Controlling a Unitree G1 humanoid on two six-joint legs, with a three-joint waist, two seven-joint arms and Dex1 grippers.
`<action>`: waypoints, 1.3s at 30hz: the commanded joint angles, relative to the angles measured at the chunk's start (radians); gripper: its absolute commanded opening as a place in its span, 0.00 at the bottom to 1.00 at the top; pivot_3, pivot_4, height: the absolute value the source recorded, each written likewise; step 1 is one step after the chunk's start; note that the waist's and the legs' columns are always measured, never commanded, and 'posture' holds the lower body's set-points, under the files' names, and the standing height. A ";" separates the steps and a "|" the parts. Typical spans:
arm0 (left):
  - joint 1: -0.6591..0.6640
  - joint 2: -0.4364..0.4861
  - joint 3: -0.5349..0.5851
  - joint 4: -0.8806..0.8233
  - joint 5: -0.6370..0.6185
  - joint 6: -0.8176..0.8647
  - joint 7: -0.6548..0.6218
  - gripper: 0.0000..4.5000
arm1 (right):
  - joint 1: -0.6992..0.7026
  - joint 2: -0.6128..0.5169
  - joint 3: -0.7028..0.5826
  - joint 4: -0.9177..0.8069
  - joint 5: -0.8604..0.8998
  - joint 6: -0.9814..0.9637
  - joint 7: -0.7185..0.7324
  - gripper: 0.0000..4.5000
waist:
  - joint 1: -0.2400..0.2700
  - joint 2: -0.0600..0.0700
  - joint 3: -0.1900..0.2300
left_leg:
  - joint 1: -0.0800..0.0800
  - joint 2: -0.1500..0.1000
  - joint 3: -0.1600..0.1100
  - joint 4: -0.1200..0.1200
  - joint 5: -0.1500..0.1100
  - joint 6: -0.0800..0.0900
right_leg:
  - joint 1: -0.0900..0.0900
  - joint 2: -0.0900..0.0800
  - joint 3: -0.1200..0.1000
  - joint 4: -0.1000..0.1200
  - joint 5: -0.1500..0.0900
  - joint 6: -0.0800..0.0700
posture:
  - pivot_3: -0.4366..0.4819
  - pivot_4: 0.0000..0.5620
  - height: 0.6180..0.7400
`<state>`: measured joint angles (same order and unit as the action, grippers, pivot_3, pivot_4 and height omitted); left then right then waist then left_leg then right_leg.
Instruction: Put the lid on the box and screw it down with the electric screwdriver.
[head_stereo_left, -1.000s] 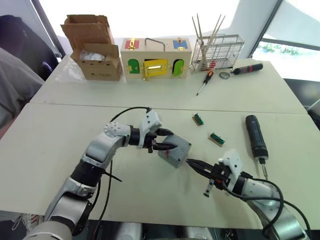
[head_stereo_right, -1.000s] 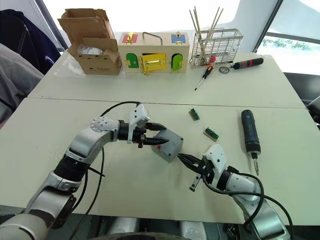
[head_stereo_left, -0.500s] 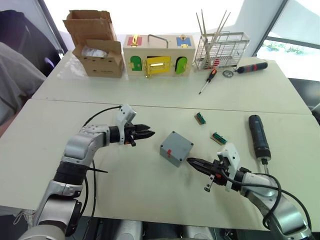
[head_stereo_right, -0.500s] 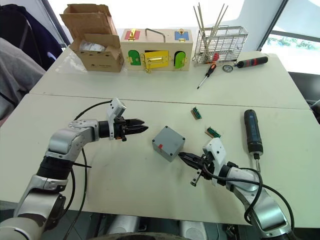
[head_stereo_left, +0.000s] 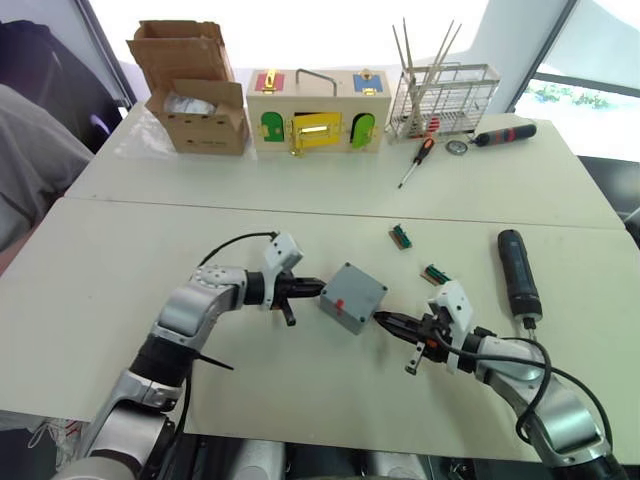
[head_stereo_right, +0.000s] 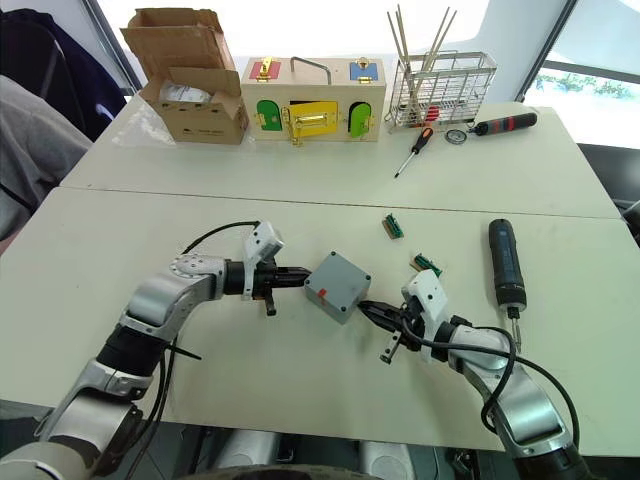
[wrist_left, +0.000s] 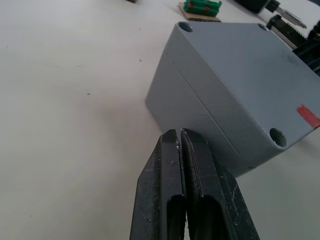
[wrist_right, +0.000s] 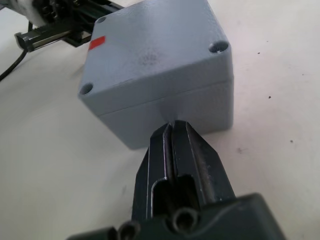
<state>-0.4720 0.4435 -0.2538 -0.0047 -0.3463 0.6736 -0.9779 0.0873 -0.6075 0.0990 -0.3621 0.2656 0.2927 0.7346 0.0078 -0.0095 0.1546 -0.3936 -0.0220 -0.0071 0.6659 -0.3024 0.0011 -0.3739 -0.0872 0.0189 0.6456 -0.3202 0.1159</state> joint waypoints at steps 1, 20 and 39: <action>0.036 0.010 -0.028 -0.114 -0.051 0.047 -0.042 0.02 | -0.039 0.012 0.001 0.011 -0.016 -0.048 0.009 0.00 | -0.002 0.000 0.000 | 0.000 0.000 0.000 0.000 0.000 0.000 | 0.000 0.000 0.000 0.000 0.000 0.000 | 0.48 0.27 1.00; 0.037 -0.047 0.039 -0.049 -0.002 0.003 0.098 0.02 | -0.118 0.080 0.050 0.074 -0.049 -0.064 0.035 0.00 | -0.002 0.001 0.000 | 0.000 0.000 0.000 0.000 0.001 -0.002 | 0.000 0.001 0.000 0.001 0.000 0.000 | 0.48 0.27 1.00; 0.067 -0.015 0.052 -0.105 -0.026 0.048 0.084 0.02 | -0.145 0.100 0.026 0.109 -0.076 -0.088 0.004 0.00 | -0.002 0.001 0.000 | 0.000 0.000 0.000 0.000 0.002 -0.003 | 0.000 0.001 0.000 0.002 0.000 0.000 | 0.48 0.27 1.00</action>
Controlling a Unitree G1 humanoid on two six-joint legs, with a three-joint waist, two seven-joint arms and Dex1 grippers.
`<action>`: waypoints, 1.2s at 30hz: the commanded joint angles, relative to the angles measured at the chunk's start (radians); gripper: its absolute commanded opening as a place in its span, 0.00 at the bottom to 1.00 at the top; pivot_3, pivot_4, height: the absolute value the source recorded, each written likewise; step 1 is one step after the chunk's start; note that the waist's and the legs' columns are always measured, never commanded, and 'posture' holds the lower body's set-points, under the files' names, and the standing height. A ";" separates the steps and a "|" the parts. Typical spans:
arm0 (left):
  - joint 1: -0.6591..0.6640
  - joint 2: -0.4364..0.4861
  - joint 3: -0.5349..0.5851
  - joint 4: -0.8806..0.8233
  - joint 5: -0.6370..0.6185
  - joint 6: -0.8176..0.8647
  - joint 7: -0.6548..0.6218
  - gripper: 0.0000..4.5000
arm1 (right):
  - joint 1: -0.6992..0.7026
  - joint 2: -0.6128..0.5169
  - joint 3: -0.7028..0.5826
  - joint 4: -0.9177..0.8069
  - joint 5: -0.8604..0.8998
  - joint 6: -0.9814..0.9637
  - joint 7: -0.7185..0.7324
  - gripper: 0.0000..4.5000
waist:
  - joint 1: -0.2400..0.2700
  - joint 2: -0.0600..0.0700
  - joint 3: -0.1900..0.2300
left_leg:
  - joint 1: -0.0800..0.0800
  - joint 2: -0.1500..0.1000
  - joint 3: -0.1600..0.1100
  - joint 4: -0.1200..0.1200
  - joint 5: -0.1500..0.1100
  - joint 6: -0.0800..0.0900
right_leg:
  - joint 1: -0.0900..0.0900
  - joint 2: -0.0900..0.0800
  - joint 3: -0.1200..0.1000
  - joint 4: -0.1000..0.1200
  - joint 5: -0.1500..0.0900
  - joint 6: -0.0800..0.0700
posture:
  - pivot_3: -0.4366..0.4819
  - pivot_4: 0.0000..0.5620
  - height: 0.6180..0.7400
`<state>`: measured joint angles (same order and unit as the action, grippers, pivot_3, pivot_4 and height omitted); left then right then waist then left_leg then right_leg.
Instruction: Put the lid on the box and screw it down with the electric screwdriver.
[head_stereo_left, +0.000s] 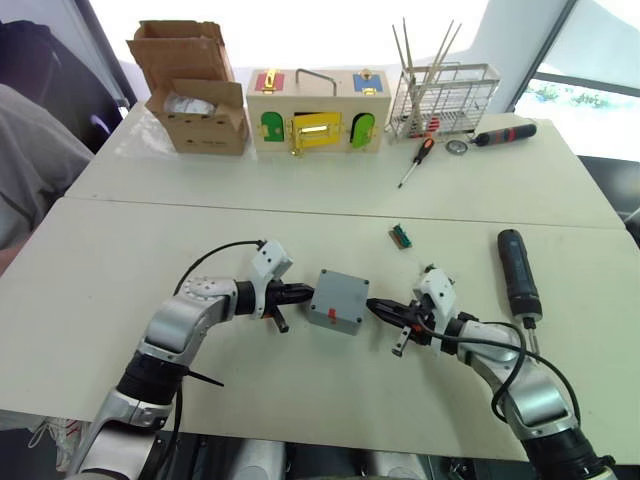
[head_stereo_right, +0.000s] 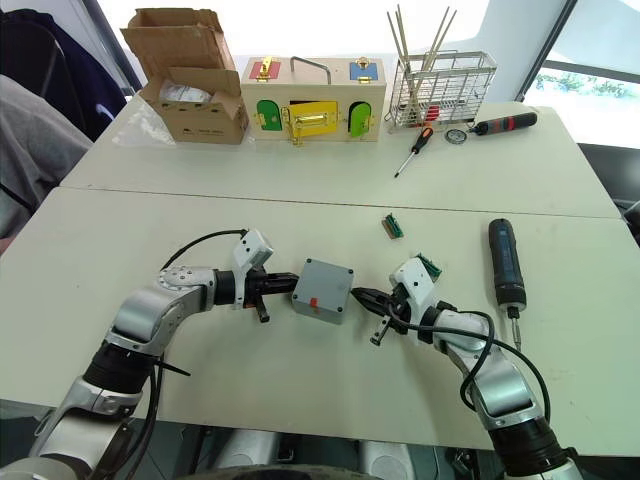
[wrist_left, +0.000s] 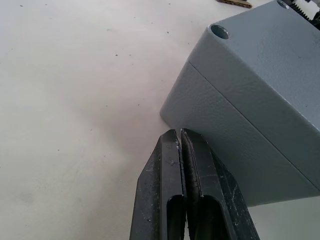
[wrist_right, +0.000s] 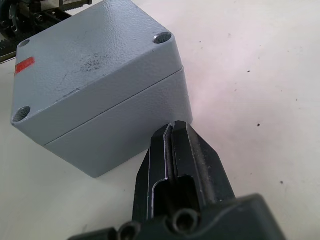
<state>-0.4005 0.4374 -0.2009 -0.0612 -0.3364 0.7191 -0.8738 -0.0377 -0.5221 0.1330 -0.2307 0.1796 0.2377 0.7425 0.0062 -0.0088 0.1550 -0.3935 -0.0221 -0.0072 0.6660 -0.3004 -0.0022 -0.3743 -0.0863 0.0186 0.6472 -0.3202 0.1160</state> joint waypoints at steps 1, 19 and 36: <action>-0.002 -0.008 -0.003 -0.054 -0.038 0.006 -0.023 0.02 | -0.024 0.016 -0.011 -0.020 0.009 -0.034 -0.006 0.00 | 0.000 0.000 0.000 | 0.000 0.000 0.000 0.000 0.000 0.000 | 0.000 0.000 0.000 0.000 0.000 0.000 | 0.48 0.27 1.00; -0.002 0.124 0.224 -0.201 -0.143 0.128 0.044 0.02 | 0.095 -0.041 -0.307 -0.217 0.217 0.219 -0.077 0.00 | 0.000 0.001 0.000 | 0.000 0.001 -0.001 -0.001 0.000 0.001 | 0.000 0.000 0.000 0.000 0.000 0.000 | 0.48 0.27 1.00; -0.138 0.159 0.033 -0.448 -0.288 0.239 0.014 0.00 | 0.154 -0.021 -0.437 -0.174 0.168 0.191 -0.238 0.92 | 0.000 0.002 0.001 | 0.001 0.000 0.000 -0.001 0.000 0.000 | 0.001 0.000 0.001 0.000 0.000 0.000 | 0.48 0.27 1.00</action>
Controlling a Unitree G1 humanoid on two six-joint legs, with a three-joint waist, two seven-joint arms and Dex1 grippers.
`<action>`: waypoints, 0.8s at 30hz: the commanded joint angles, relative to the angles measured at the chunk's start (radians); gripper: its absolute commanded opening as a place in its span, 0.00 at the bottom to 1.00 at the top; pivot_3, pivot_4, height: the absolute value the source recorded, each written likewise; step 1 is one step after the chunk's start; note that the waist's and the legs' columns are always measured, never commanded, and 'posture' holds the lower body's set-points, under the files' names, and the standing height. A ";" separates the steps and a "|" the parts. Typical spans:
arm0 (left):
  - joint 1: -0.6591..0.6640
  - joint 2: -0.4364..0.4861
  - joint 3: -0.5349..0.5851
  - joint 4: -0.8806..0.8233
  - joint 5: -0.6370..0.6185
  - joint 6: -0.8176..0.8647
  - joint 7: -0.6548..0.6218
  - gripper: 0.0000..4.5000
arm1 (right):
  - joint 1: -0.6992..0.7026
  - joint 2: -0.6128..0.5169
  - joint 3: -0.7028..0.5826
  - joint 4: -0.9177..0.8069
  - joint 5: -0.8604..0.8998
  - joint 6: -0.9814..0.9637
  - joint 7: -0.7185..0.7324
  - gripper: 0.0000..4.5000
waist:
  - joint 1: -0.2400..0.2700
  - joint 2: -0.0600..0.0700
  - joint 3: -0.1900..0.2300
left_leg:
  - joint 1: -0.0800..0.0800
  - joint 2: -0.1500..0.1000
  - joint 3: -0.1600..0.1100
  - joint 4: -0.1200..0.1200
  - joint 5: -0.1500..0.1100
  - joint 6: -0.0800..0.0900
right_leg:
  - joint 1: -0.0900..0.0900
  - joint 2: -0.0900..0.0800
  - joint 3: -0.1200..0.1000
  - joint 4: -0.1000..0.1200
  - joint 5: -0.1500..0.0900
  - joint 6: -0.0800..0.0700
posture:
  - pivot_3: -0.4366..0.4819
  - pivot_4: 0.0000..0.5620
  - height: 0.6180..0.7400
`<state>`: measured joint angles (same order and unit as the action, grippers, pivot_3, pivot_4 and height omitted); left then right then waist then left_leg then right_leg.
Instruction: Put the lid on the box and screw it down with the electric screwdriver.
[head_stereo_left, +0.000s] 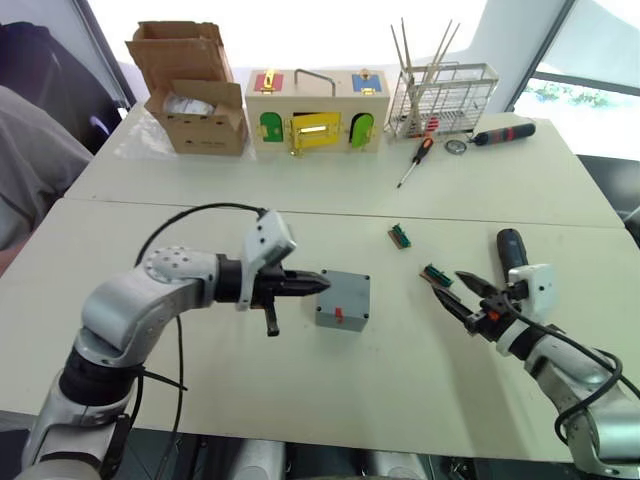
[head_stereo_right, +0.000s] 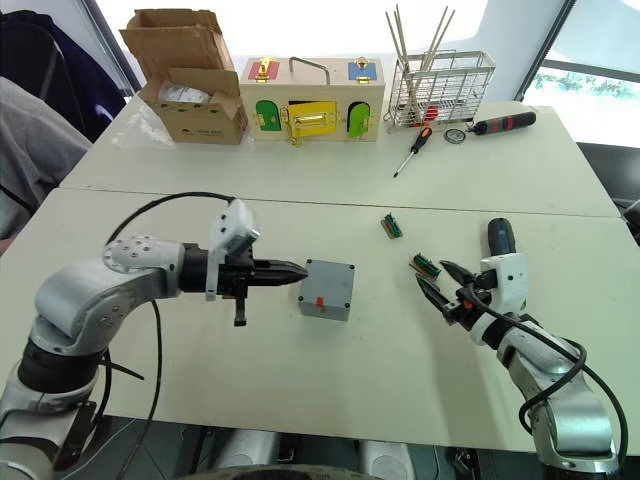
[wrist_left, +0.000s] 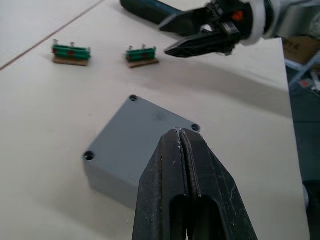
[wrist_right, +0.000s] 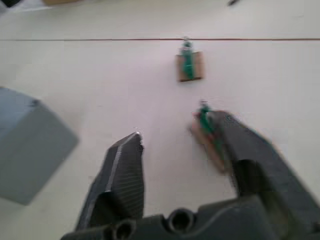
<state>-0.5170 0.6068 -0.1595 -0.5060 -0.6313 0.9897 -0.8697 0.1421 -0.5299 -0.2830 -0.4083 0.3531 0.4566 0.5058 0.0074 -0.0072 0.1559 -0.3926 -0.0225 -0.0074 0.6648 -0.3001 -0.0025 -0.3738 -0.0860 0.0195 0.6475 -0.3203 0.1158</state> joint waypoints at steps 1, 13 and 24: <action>-0.022 -0.014 -0.017 0.010 0.017 -0.041 0.014 0.00 | -0.041 -0.017 -0.016 0.022 -0.003 -0.029 0.008 0.99 | -0.003 0.000 0.000 | 0.000 0.000 0.000 0.000 0.000 0.000 | 0.000 0.000 0.000 0.000 0.000 0.000 | 0.48 0.27 1.00; -0.007 -0.028 -0.036 0.062 0.045 -0.091 0.036 0.00 | -0.169 -0.018 0.054 0.209 -0.014 -0.061 0.077 0.54 | -0.002 0.000 0.000 | 0.000 0.001 0.000 0.001 0.000 0.001 | 0.000 0.003 0.000 0.000 0.000 0.000 | 0.48 0.27 1.00; 0.021 -0.030 -0.026 0.049 0.044 -0.093 0.068 0.00 | -0.197 -0.012 0.066 0.271 -0.030 -0.090 0.083 0.54 | -0.002 0.000 0.000 | 0.000 0.001 0.000 0.001 0.001 -0.002 | 0.000 0.003 0.000 0.001 0.000 0.000 | 0.48 0.27 1.00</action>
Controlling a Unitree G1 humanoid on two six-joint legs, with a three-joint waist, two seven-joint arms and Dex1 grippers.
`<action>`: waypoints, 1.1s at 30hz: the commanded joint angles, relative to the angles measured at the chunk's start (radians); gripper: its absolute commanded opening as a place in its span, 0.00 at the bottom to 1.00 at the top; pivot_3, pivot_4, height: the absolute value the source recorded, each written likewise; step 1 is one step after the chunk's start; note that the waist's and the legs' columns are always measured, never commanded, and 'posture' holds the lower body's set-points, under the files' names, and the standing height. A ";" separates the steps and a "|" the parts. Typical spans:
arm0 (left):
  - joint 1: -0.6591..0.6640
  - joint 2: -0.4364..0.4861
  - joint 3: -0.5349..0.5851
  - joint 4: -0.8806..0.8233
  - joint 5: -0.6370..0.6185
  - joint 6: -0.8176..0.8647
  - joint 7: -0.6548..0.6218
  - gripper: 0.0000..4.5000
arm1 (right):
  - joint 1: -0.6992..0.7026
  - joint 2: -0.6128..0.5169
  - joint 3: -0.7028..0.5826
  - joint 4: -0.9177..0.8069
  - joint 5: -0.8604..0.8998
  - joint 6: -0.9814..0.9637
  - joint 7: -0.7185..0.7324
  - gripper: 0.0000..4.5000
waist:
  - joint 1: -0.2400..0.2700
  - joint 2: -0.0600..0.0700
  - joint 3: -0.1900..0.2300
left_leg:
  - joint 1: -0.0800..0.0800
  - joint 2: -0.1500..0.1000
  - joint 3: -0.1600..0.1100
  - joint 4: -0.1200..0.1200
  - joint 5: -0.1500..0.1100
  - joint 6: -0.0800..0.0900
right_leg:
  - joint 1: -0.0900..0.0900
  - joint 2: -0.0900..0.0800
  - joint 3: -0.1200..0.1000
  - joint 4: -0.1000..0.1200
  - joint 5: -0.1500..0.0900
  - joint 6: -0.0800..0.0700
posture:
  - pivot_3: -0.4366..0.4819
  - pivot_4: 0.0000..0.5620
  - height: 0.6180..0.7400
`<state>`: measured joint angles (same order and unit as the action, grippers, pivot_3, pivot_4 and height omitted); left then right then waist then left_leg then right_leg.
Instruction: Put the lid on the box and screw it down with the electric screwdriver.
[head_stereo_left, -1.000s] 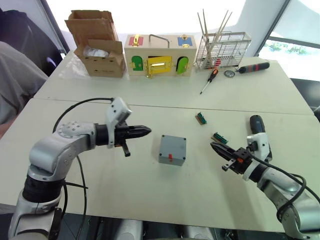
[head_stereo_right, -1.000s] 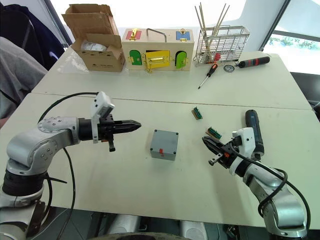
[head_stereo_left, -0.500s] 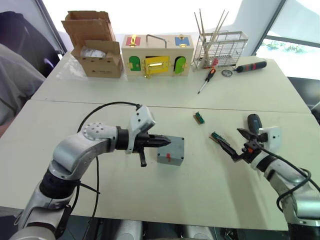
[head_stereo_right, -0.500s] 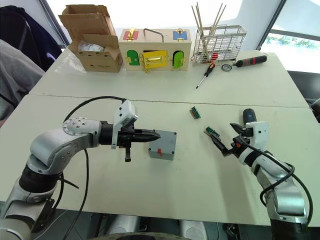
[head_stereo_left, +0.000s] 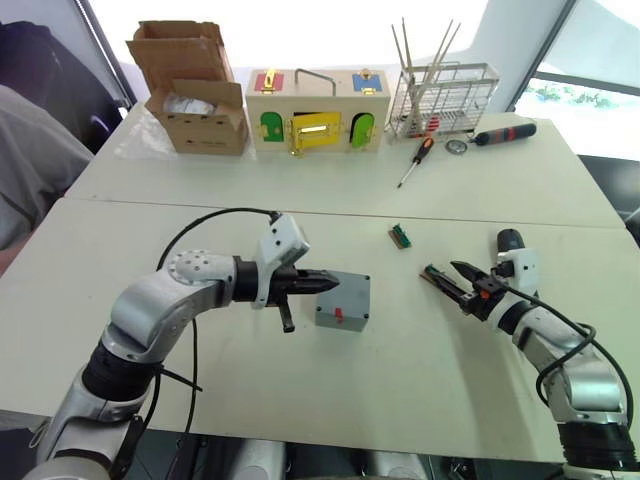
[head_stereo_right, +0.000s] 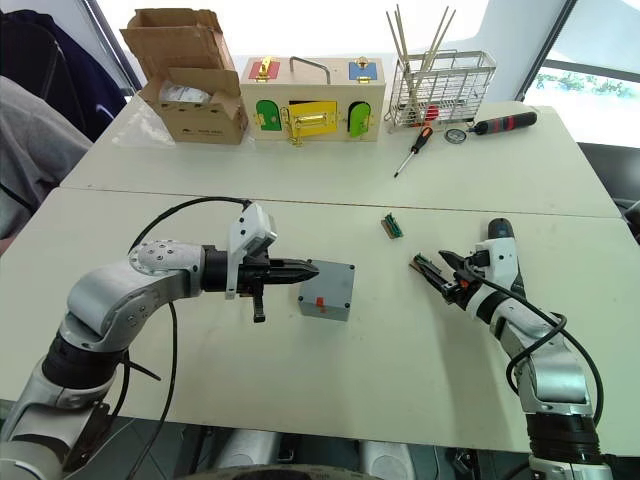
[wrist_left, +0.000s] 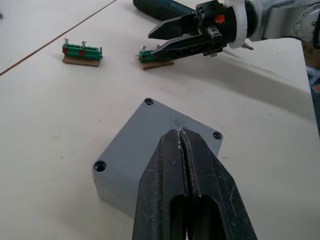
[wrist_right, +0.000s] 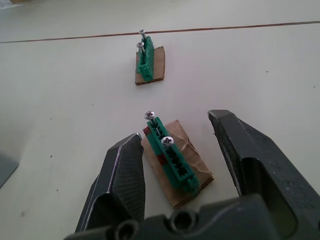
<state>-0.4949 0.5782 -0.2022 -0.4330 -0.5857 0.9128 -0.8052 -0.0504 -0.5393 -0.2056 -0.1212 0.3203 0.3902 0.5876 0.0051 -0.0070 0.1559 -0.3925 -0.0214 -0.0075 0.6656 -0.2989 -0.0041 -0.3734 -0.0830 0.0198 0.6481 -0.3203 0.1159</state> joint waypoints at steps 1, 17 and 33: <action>-0.001 -0.002 0.016 -0.024 -0.001 -0.017 0.005 0.00 | -0.005 -0.002 -0.011 -0.017 0.002 -0.024 0.001 0.54 | 0.000 0.000 0.000 | 0.000 0.000 0.000 0.000 0.000 0.000 | 0.000 0.000 0.000 0.000 0.000 0.000 | 0.48 0.27 1.00; -0.006 0.001 0.011 -0.005 0.016 -0.036 0.000 0.00 | 0.025 0.009 -0.019 -0.061 0.014 -0.026 -0.016 0.01 | 0.000 0.000 0.000 | 0.000 0.000 0.000 0.000 0.000 0.000 | 0.000 0.000 0.000 0.000 0.000 0.000 | 0.48 0.27 1.00; -0.009 0.012 0.012 0.031 0.023 -0.061 -0.019 0.00 | 0.011 0.005 -0.076 -0.177 0.057 -0.043 -0.058 0.01 | 0.000 0.000 0.000 | 0.000 0.000 0.000 0.000 0.000 0.000 | 0.000 0.000 0.000 0.001 0.000 0.000 | 0.48 0.27 1.00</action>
<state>-0.4919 0.5800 -0.2026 -0.3959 -0.5699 0.8753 -0.8121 -0.0154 -0.5276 -0.2469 -0.2383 0.3658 0.3747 0.5360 0.0051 -0.0070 0.1559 -0.3924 -0.0212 -0.0075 0.6657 -0.2987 -0.0045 -0.3737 -0.0827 0.0199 0.6488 -0.3203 0.1159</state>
